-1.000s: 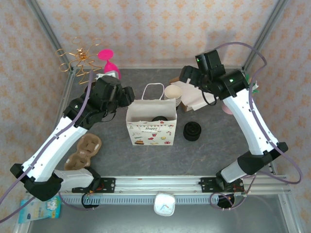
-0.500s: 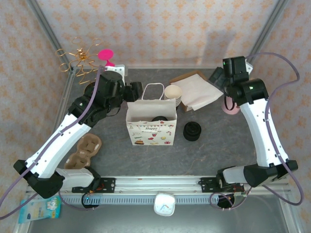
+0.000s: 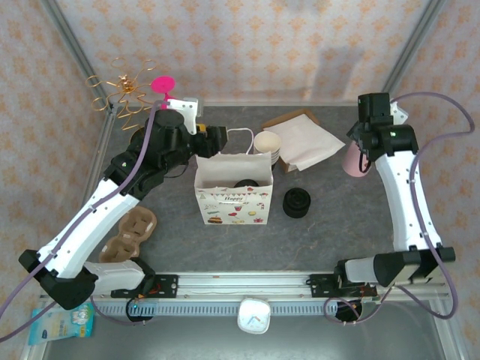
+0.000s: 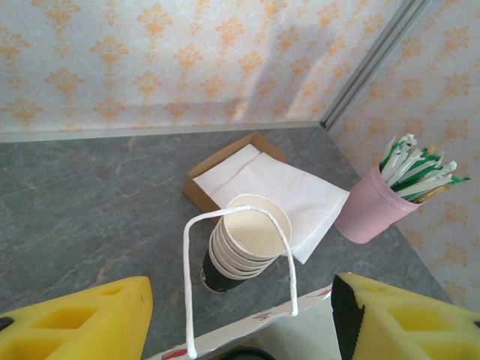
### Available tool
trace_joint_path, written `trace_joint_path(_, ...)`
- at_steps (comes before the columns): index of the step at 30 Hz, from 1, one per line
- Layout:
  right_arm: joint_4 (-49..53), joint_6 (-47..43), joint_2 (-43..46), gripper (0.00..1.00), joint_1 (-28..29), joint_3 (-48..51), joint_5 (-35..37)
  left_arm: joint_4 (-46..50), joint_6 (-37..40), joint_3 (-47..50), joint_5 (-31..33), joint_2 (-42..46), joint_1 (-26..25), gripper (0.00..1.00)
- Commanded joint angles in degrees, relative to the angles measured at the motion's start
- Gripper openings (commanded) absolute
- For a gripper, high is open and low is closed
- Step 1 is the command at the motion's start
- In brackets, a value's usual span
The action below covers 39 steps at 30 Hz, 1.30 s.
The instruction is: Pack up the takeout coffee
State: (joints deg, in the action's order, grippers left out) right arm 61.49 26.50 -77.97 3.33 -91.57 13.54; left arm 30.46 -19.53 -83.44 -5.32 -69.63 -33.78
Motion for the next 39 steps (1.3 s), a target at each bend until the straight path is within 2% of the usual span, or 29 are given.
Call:
trace_joint_path(1, -1.2, -4.2, -2.3, 0.63, -1.2, 0.3, -1.6, -3.0, 0.6, 1.2, -1.2, 0.0, -0.3, 0.66)
trace_joint_path(8, -4.0, -8.5, -7.2, 0.61, -2.1, 0.5, -2.8, -3.1, 0.6, 1.3, 0.5, -0.5, -0.2, 0.67)
trace_joint_path(13, -0.2, -8.8, -11.8, 0.53, -2.2, -3.6, 3.8, -2.7, -0.1, 1.2, 1.9, -0.5, -0.2, 0.67)
trace_joint_path(16, -1.4, -9.9, -12.2, 0.48, -2.2, -4.0, 2.5, -3.1, 0.0, 1.3, 2.3, -0.3, -0.2, 0.67)
trace_joint_path(21, 0.4, -10.6, -14.5, 0.44, -2.2, -6.0, 6.2, -3.1, -0.1, 0.8, 2.4, -0.9, -0.2, 0.67)
trace_joint_path(25, 0.0, -11.4, -14.3, 0.36, -2.2, -7.1, 5.2, -3.1, -0.1, 0.2, 2.2, -1.3, -0.2, 0.67)
trace_joint_path(34, 0.3, -12.4, -14.9, 0.29, -2.2, -7.2, 2.9, -2.5, -0.3, -0.3, 2.3, -1.7, -0.2, 0.67)
trace_joint_path(39, 0.5, -12.4, -14.6, 0.17, -2.2, -7.3, 3.1, -2.2, -0.2, -0.5, 2.9, -1.6, -0.2, 0.68)
